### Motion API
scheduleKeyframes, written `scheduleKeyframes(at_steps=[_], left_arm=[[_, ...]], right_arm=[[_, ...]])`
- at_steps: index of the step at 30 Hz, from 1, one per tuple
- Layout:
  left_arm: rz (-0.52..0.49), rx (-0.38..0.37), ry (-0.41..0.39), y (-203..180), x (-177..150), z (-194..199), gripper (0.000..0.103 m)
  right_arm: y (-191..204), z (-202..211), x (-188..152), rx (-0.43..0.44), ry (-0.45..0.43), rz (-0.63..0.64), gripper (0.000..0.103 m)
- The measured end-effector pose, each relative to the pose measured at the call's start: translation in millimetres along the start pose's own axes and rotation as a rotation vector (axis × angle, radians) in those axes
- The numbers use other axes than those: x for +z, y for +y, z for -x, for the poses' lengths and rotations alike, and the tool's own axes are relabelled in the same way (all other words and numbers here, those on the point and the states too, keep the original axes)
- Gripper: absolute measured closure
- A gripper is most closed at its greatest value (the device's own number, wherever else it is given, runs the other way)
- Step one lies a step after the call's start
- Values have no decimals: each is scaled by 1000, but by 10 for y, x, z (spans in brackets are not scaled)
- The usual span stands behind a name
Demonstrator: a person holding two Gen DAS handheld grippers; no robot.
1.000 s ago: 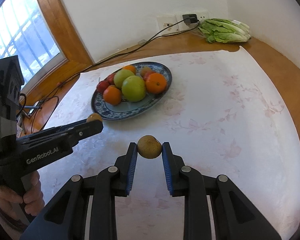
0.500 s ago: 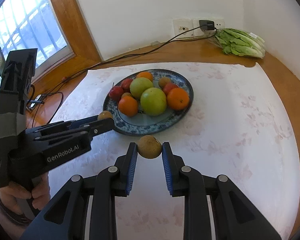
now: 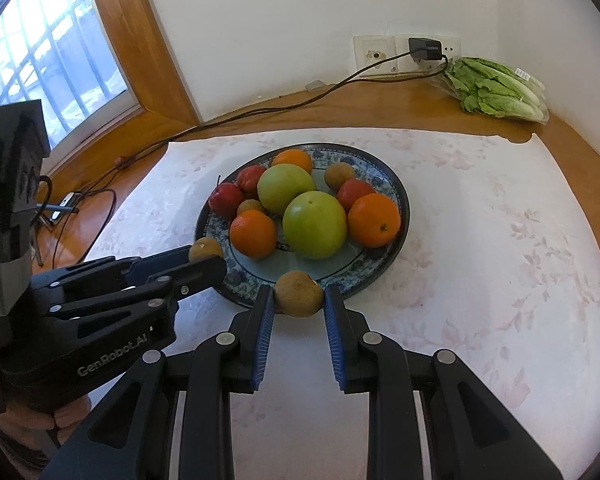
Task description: Organize fruits
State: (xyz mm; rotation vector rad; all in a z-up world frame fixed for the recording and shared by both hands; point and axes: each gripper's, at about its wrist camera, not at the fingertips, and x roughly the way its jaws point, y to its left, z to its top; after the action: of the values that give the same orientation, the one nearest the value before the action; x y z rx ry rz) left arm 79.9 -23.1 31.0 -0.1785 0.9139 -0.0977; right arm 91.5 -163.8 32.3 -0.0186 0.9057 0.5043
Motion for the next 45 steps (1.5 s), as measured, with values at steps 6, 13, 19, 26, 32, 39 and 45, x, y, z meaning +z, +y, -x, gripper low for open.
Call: scheduleKeyframes(at_steps=[6,13,19,26,32,39,45], left_arm=[[-11,4,-2,-15,7,-17,78],[-11,2,5,-32,8,-14,73],[11,8,3,-5,1,38,57],[32,32,-11,24,-66,169,38],[41,57,4,8,-204,215,31],[49,95,27,-16,-323,176,23],[43,121,49,-59,-402,71,23]], right_arm=[[-1,-71,13,-6,4,10,77],[-3,-87,-3,4,4,6,76],[-35,-12,-17,16,-13,-7,69],[-44,126,-59,18,-29,-17,60],[-73,193,-159,-2,-22,-27,54],[-143,161,-342,-53,11,-39,43],[-189,104,-436,-113,24,-35,43]])
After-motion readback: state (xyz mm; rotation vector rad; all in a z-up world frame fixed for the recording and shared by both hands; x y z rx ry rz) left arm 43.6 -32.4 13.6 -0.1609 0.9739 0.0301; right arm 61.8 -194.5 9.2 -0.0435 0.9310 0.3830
